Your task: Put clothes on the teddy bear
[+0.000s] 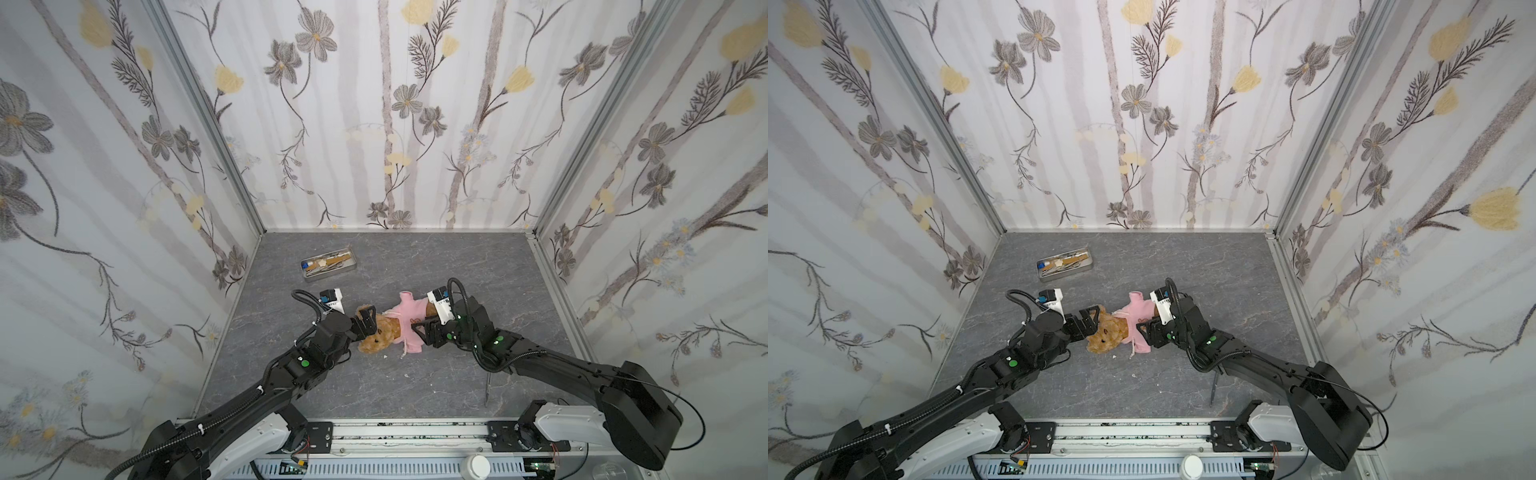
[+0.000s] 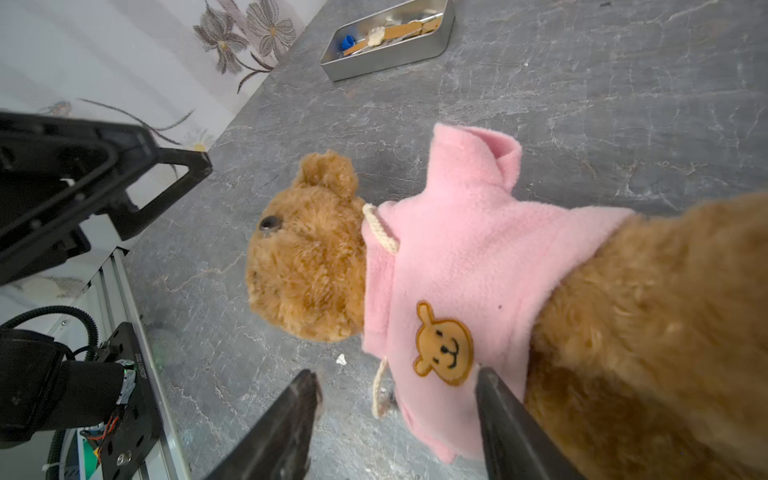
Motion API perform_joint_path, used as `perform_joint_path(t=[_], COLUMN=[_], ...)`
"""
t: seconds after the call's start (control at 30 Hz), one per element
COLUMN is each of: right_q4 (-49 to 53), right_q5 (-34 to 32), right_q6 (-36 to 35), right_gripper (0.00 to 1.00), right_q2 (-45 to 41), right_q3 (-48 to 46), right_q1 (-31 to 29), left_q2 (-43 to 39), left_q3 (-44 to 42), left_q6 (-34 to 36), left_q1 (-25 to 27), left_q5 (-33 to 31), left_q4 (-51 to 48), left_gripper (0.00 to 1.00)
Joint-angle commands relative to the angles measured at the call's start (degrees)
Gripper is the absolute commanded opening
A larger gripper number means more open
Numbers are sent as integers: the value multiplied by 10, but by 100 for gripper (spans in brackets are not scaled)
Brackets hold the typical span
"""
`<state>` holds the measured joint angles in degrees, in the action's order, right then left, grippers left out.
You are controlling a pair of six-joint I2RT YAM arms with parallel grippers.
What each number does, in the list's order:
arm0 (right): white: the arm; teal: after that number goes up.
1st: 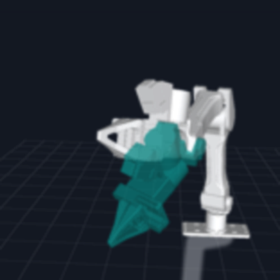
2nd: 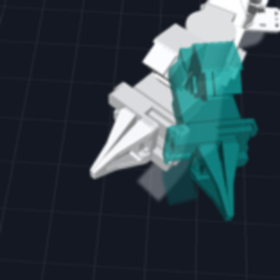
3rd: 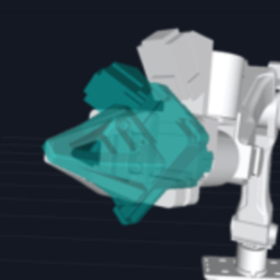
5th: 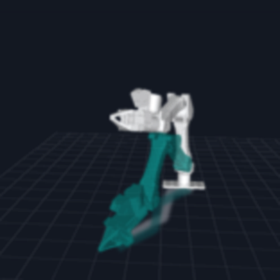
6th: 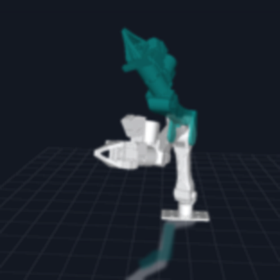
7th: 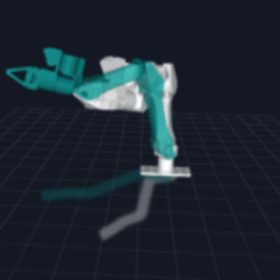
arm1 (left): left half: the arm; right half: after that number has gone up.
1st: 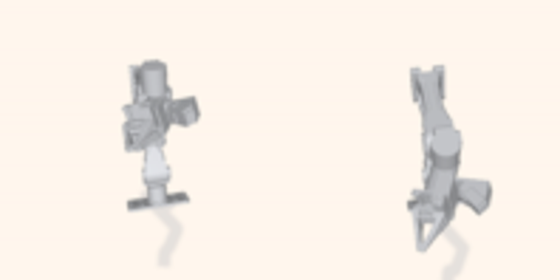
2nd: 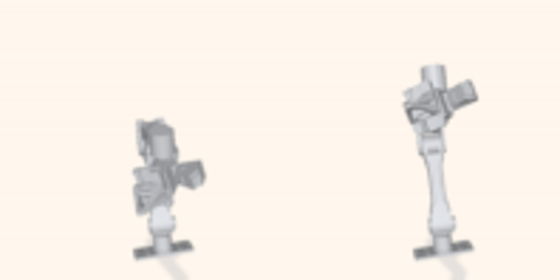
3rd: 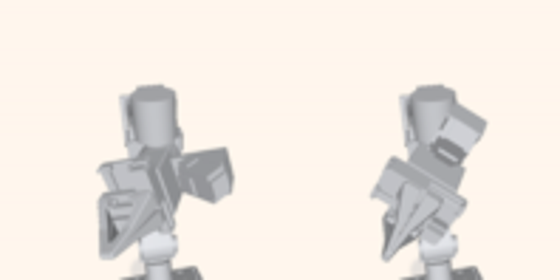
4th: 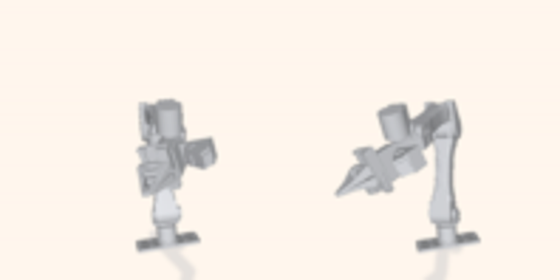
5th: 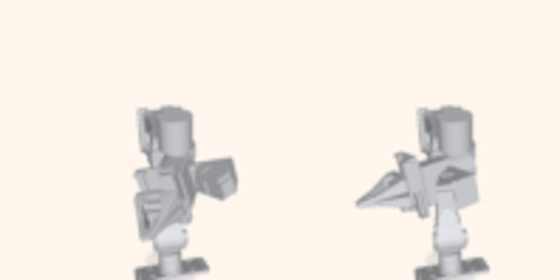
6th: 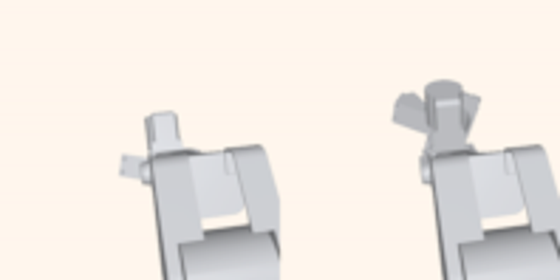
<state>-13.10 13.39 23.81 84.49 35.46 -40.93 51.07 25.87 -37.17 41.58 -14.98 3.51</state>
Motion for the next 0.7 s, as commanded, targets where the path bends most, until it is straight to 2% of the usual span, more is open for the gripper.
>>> perform_joint_path(t=[0.0,0.2,0.3,0.43,0.67], right_q4=[-68,-103,-108,-105,-82], right_q5=[47,91,91,84,82], right_q6=[38,73,77,72,47], right_gripper=[55,44,42,41,40], right_q2=[44,153,177,195,213], right_q3=[18,55,66,73,104], right_q1=[24,56,61,65,69], left_q2=[0,9,52,111,237], left_q3=[-29,-134,-130,-119,-68], left_q6=[89,161,192,215,244], left_q1=[8,34,35,35,27], left_q5=[23,43,28,43,9], left_q4=[36,223,237,280,308], left_gripper=[100,100,100,100,100])
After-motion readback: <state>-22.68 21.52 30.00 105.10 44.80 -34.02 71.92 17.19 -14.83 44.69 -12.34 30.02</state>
